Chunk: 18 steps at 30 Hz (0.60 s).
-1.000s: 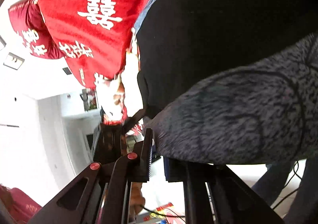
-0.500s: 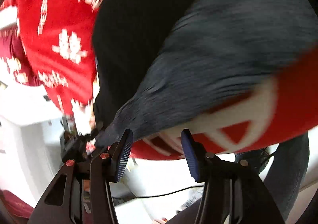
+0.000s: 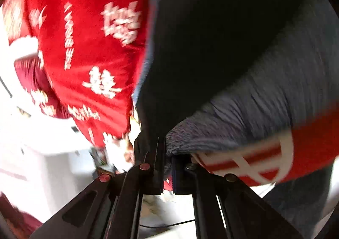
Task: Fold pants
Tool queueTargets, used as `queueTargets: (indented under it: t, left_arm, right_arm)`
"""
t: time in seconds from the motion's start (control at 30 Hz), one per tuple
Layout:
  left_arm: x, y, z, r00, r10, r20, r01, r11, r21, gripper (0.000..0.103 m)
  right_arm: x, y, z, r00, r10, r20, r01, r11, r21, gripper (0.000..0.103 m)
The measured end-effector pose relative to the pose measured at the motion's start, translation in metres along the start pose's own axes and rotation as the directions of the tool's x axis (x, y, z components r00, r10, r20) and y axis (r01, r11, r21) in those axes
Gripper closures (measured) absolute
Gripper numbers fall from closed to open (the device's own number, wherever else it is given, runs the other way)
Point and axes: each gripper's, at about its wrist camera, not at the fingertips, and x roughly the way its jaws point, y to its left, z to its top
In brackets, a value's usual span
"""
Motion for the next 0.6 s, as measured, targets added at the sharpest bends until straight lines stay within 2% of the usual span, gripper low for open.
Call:
queueTargets:
  t: [0.13, 0.2, 0.27, 0.33, 0.4, 0.47, 0.53, 0.6]
  left_arm:
    - [-0.006, -0.039, 0.045, 0.997, -0.026, 0.078, 0.024, 0.999, 0.035, 0.069]
    - [0.004, -0.055, 0.074, 0.994, -0.015, 0.109, 0.010, 0.999, 0.048, 0.069]
    - [0.021, -0.065, 0.103, 0.992, 0.011, 0.127, -0.018, 0.998, 0.059, 0.069]
    - [0.043, -0.070, 0.130, 0.987, 0.065, 0.145, -0.076, 0.995, 0.071, 0.068]
    - [0.069, -0.072, 0.152, 0.969, 0.174, 0.178, -0.194, 0.975, 0.104, 0.057]
    - [0.098, -0.065, 0.171, 0.946, 0.267, 0.181, -0.290, 0.950, 0.112, 0.056]
    - [0.125, -0.054, 0.185, 0.938, 0.310, 0.154, -0.327, 0.940, 0.095, 0.056]
    - [0.134, -0.050, 0.189, 0.929, 0.332, 0.164, -0.348, 0.934, 0.080, 0.055]
  right_arm:
    - [0.004, 0.051, 0.064, 0.998, -0.024, -0.050, 0.019, 0.994, -0.108, 0.098]
    - [0.020, 0.074, 0.108, 0.994, -0.065, -0.087, 0.049, 0.984, -0.172, 0.098]
    - [0.021, 0.077, 0.135, 0.989, -0.099, -0.113, 0.073, 0.974, -0.214, 0.098]
    - [0.043, 0.082, 0.170, 0.978, -0.153, -0.140, 0.115, 0.962, -0.247, 0.098]
    - [0.070, 0.078, 0.198, 0.962, -0.215, -0.170, 0.161, 0.945, -0.285, 0.097]
    - [0.081, 0.058, 0.209, 0.946, -0.265, -0.188, 0.198, 0.928, -0.315, 0.096]
    - [0.106, 0.042, 0.228, 0.928, -0.308, -0.211, 0.234, 0.920, -0.314, 0.096]
    - [0.125, 0.029, 0.242, 0.913, -0.346, -0.218, 0.273, 0.913, -0.304, 0.096]
